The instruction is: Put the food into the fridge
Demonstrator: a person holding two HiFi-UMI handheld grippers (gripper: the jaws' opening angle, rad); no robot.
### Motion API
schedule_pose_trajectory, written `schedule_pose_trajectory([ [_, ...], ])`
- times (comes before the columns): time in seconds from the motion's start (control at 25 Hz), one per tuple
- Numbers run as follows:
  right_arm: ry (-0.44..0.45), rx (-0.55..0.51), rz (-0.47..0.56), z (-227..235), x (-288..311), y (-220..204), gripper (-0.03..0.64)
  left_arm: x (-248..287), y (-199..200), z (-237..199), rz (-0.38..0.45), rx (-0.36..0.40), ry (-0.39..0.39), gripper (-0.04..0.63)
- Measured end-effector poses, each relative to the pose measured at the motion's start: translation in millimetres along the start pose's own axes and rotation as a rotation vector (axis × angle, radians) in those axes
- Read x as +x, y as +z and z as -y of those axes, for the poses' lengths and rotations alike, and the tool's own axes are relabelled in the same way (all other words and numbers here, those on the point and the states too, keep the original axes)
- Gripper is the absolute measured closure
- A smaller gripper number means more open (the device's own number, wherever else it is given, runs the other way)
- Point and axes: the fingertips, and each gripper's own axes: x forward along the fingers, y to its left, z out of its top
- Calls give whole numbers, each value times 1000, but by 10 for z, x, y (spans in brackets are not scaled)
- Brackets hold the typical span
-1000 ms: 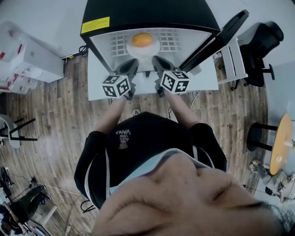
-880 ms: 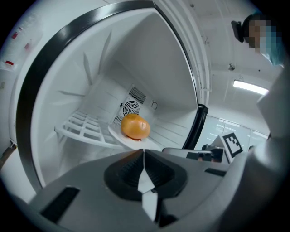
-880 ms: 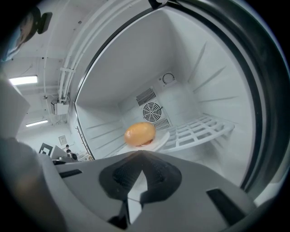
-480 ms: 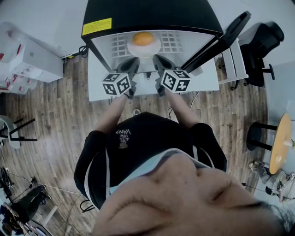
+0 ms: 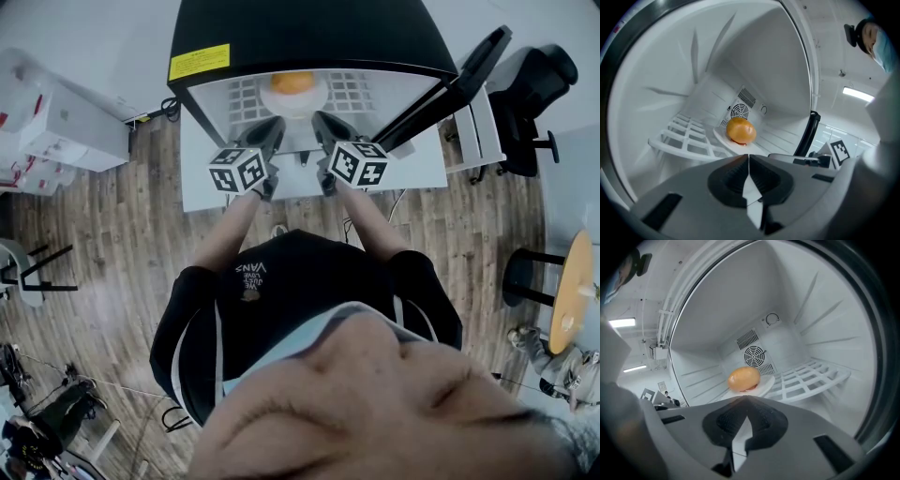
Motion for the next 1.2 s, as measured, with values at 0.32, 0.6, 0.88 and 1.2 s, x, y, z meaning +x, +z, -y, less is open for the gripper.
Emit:
schedule_pose_trajectory([
  [0.32, -4, 5, 7, 31, 69, 13, 604, 50, 35, -62, 7, -11, -3, 574],
  [0.6, -6, 14, 11, 28, 76, 27, 604, 51, 43, -65, 12, -12, -10, 574],
  [0.88, -3, 15, 25, 22, 41, 48, 604, 9, 55, -57, 29, -23, -7, 574],
  [1.2, -3, 13, 32, 0, -60, 18, 604, -65, -14, 17, 29, -23, -11, 574],
])
